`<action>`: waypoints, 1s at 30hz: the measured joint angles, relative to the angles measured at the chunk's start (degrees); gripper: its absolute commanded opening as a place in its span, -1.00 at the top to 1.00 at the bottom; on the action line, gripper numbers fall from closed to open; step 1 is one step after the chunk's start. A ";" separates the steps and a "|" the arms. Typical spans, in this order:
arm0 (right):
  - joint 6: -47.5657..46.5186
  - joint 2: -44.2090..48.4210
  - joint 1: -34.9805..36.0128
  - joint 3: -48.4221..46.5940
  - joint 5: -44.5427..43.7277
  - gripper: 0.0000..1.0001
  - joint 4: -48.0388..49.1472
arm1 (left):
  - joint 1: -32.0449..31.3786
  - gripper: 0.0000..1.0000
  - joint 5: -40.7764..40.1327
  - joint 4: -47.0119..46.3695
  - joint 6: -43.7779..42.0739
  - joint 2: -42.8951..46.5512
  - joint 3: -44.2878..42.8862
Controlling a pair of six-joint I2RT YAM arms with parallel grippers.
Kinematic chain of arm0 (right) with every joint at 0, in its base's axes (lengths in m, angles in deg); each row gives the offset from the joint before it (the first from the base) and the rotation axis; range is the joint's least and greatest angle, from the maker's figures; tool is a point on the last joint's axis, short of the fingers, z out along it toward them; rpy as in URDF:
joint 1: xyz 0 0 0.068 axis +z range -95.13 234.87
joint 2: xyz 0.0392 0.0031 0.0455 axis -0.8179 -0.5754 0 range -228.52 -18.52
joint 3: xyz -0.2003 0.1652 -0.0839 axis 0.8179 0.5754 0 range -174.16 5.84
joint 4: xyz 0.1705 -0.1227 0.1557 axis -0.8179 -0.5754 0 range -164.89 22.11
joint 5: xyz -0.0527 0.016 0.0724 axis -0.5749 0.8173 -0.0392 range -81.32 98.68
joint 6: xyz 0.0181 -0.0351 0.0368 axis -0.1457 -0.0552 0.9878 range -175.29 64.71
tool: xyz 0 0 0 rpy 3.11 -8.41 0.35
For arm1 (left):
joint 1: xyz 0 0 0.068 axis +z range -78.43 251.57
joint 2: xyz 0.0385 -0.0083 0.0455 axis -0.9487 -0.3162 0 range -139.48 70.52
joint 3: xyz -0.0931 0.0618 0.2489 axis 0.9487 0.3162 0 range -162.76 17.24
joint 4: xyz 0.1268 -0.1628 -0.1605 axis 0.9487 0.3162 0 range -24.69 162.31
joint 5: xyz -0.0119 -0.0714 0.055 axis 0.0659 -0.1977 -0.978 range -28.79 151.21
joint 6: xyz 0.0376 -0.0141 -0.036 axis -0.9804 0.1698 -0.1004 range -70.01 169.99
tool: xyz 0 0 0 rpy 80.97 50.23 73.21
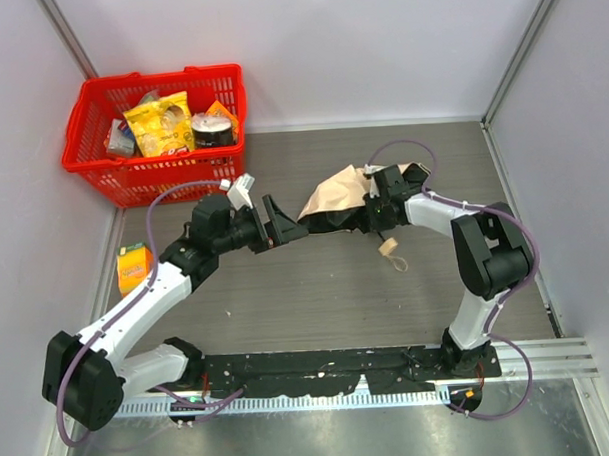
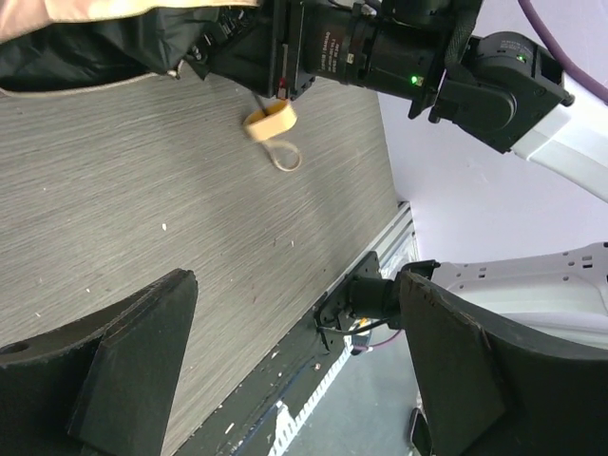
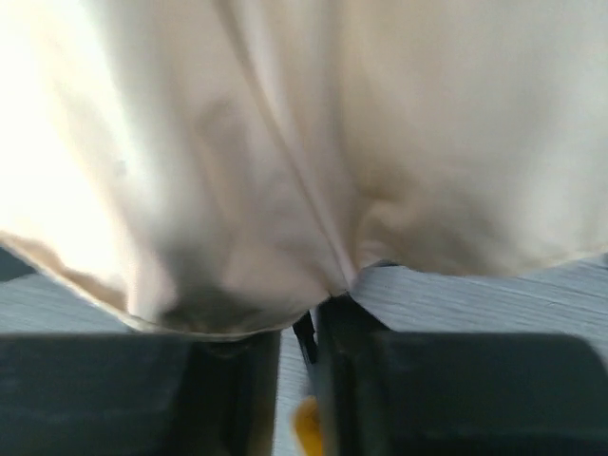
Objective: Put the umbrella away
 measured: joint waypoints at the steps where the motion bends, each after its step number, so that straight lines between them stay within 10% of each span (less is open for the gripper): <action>1: -0.42 -0.09 0.37 0.07 -0.37 0.98 0.35 | 0.07 -0.85 0.00 0.02 0.02 0.00 0.00; 17: -5.22 31.47 9.55 16.22 0.57 0.99 16.83 | 9.66 -0.90 6.16 -3.21 8.20 -6.49 -9.84; 30: -0.83 29.97 9.55 12.26 13.70 0.99 25.09 | 10.51 -0.99 5.73 3.39 10.21 -12.17 -18.25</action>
